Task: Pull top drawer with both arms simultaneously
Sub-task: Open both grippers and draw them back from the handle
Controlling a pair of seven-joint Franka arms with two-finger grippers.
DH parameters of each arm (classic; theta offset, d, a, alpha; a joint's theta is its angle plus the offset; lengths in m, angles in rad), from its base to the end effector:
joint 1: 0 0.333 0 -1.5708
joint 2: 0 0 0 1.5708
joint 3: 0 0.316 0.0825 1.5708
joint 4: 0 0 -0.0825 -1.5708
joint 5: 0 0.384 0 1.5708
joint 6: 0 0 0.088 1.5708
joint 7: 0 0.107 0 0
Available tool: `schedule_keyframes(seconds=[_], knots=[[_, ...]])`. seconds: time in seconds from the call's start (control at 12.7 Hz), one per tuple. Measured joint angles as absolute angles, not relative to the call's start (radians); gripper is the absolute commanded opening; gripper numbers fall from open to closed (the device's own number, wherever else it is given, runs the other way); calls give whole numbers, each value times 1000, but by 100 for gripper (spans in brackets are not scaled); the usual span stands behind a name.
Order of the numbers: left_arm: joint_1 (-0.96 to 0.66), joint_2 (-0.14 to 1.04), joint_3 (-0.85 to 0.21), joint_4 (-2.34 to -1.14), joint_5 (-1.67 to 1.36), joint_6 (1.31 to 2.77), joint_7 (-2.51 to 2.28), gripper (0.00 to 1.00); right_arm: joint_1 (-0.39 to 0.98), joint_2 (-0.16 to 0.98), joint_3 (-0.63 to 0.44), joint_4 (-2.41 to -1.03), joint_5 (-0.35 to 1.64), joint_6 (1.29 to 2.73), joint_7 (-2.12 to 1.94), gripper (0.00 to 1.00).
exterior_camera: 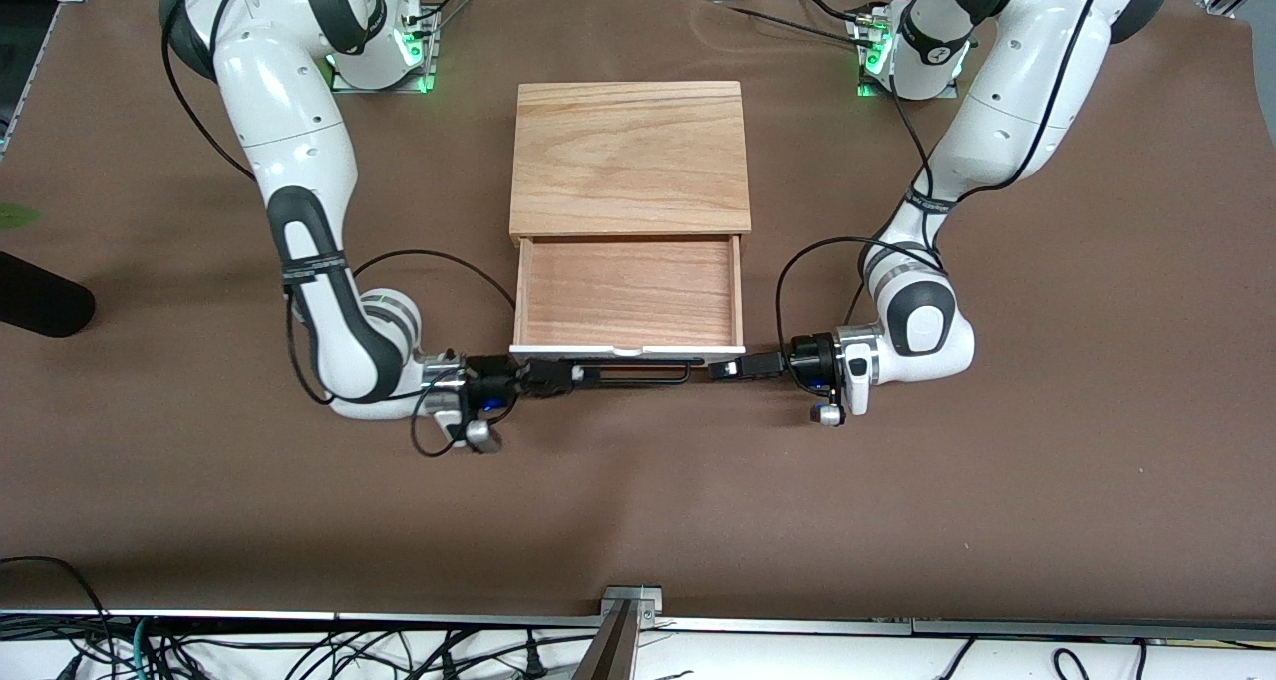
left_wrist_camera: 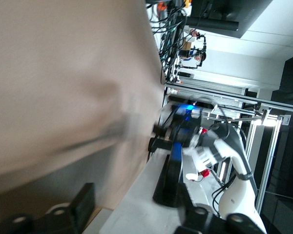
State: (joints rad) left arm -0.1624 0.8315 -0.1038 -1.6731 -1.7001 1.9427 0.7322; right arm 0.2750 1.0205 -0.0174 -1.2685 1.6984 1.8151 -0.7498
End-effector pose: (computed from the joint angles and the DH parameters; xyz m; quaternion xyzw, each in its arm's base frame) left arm 0.6265 -0.2327 0.1409 0.7492 0.1137 -0.0396 0.6513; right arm 0.6995 0.2729 0.1709 -0.7349 -0.0100 -0.0103 0.6780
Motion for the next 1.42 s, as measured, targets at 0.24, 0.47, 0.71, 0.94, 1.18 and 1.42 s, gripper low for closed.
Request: schedule_keyframes(seconds=[0.24,0.47,0.71,0.94,1.18,1.42], knots=[[-162,806,-103,-1681,-1657,1942,670,100,233,1020,-23,-1234,1692,1817,-727,100],[-130,727,-76,-1685,-1448,1942,553,100,247,1016,-66,-1214,1583,1822,-725,100],[-77,611,-43,-1690,-1122,1932,475,100,246,964,-150,-1196,1386,1801,-675,100],[-69,485,-12,-1742,-842,1930,465,100,244,879,-265,-1192,1115,1695,-559,100],[-68,355,-7,-1840,-554,2012,466,100,242,831,-389,-1191,933,1601,-545,100],[-68,221,-6,-1893,-378,2014,461,100,243,787,-468,-1189,754,1553,-545,100]])
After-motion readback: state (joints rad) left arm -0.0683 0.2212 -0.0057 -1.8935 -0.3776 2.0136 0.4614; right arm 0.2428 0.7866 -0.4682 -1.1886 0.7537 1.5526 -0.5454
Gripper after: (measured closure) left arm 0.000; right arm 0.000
